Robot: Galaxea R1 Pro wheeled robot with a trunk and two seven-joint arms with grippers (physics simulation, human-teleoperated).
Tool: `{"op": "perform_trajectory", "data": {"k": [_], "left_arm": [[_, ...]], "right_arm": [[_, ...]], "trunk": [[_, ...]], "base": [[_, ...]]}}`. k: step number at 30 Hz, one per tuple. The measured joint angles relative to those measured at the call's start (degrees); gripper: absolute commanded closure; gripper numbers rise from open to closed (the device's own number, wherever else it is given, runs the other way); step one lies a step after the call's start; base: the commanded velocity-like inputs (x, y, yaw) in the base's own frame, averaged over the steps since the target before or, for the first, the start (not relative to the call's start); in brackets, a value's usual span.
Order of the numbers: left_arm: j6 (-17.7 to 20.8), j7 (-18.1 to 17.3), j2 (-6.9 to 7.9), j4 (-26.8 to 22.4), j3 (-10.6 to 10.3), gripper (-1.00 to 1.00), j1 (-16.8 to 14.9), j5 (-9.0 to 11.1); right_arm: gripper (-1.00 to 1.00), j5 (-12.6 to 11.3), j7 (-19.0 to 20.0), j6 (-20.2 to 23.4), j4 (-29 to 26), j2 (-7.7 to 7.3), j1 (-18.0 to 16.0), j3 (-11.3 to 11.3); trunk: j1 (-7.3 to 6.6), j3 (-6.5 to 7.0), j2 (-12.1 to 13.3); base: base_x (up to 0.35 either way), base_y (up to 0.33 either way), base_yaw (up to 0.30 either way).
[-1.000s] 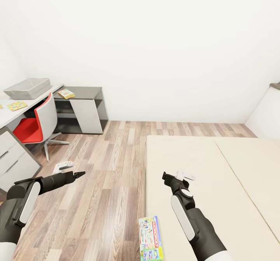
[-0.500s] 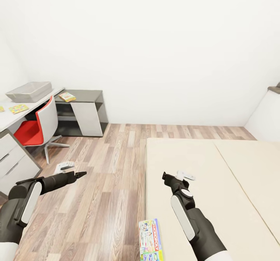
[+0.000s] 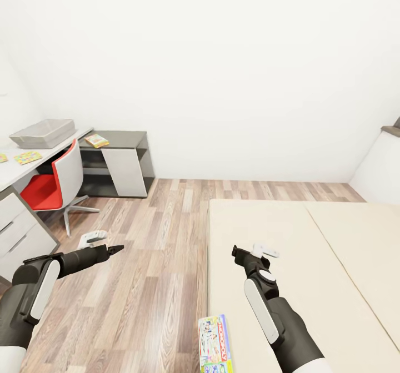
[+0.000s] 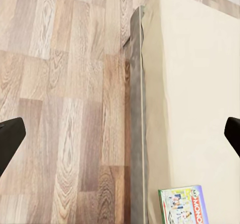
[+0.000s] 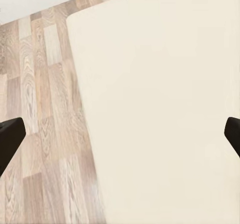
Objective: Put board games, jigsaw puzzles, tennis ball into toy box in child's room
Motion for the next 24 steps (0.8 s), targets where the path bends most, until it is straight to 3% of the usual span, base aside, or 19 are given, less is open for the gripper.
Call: {"op": "perform_trajectory", "data": {"k": [11,24], "left_arm": [[0.0,0.0,-0.01,0.0,0.0,-1.00,0.0,0.0],[0.0,0.0,-0.03,-0.1,0.0,-1.00,0.0,0.1]], "right_arm": [[-1.00,0.0,0.0,0.0,0.0,0.00,0.0,-0.1],[-1.00,0.0,0.0,0.0,0.1,0.01,0.0,0.0]], "trunk": [[0.00,0.02,0.0],[0.00,0.17,0.0]], "base": [[0.000,0.011,-0.006],[0.000,0.030,-0.110]]}}
